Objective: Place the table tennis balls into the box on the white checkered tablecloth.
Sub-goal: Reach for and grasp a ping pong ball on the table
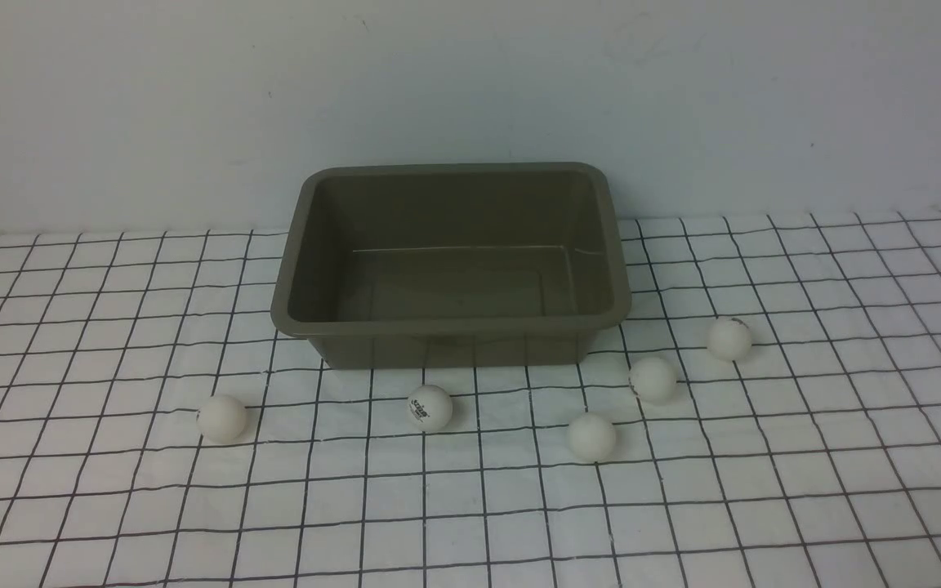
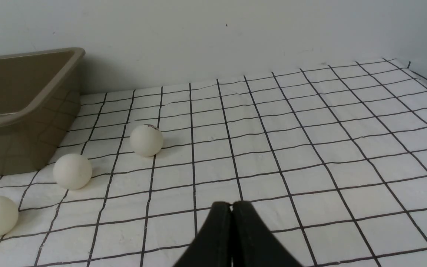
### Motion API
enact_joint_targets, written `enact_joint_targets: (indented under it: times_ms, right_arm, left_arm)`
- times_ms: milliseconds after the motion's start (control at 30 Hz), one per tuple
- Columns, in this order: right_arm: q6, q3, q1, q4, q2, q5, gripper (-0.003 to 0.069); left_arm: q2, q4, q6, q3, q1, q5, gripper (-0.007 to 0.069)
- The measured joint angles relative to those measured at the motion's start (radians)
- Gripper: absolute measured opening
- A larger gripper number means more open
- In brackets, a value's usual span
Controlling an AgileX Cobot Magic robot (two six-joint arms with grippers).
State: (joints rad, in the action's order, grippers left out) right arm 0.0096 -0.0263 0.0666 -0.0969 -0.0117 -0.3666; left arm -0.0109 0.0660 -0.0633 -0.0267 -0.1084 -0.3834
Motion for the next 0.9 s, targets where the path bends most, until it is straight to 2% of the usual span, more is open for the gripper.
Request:
enact_joint_targets:
  times_ms: [400,467,567,733,900]
  right_arm:
    - [0.006,0.0,0.0,-0.015,0.0,0.0,-0.0018]
    - [0.047,0.0,0.0,-0.122,0.0,0.01,-0.0018]
    - [0.123,-0.002,0.0,-0.346,0.0,0.038,-0.0018]
    - [0.16,-0.002,0.0,-0.722,0.0,0.106,-0.0018]
    - [0.162,-0.002,0.0,-0.934,0.0,0.135,-0.0018]
  left_arm:
    - [0.0,0.0,0.0,0.0,0.0,0.0,-0.0001]
    - [0.0,0.0,0.0,0.0,0.0,0.0,-0.0001]
    - [0.0,0.0,0.0,0.0,0.0,0.0,-0.0001]
    - [0.0,0.0,0.0,0.0,0.0,0.0,-0.0001]
    - [0.0,0.0,0.0,0.0,0.0,0.0,-0.0001]
